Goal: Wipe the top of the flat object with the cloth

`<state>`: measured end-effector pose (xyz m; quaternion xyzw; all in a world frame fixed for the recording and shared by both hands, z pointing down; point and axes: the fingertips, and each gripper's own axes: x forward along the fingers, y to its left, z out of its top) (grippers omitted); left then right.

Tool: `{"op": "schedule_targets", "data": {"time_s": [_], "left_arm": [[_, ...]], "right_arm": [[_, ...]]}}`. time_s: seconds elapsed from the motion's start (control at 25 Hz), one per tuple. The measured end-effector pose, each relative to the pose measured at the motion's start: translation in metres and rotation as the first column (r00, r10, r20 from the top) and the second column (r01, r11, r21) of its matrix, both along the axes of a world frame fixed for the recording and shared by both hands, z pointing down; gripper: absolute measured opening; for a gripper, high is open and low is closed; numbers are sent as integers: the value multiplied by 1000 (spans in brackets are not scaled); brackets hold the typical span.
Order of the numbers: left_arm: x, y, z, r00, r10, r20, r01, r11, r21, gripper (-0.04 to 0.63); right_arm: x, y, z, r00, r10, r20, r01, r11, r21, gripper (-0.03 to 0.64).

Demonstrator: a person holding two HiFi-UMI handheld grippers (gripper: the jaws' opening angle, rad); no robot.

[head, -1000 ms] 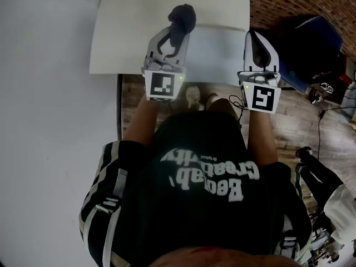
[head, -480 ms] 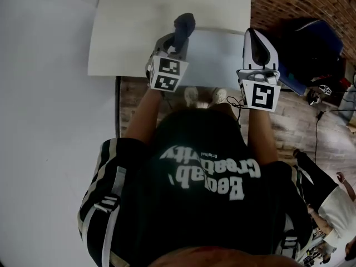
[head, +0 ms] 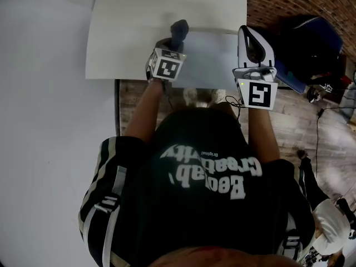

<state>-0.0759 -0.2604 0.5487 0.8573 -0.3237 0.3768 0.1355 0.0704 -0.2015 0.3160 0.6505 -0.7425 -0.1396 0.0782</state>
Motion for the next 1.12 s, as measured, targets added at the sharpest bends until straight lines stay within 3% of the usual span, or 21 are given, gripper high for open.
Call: {"op": "schedule_targets", "data": {"time_s": [0.28, 0.72, 1.12], "left_arm": [[-1, 9, 41, 995, 1, 100, 13, 990, -138, 71], [17, 15, 40, 988, 12, 151, 10, 989, -147, 71], [92, 37, 37, 985, 100, 137, -77, 984, -163, 71]], "right_arm": [[11, -1, -3, 1000, 3, -1, -3, 1000, 1, -9], [40, 12, -2, 1000, 25, 11, -25, 1000, 4, -9], [88, 36, -4, 998, 69, 4, -69, 998, 2, -9]]}}
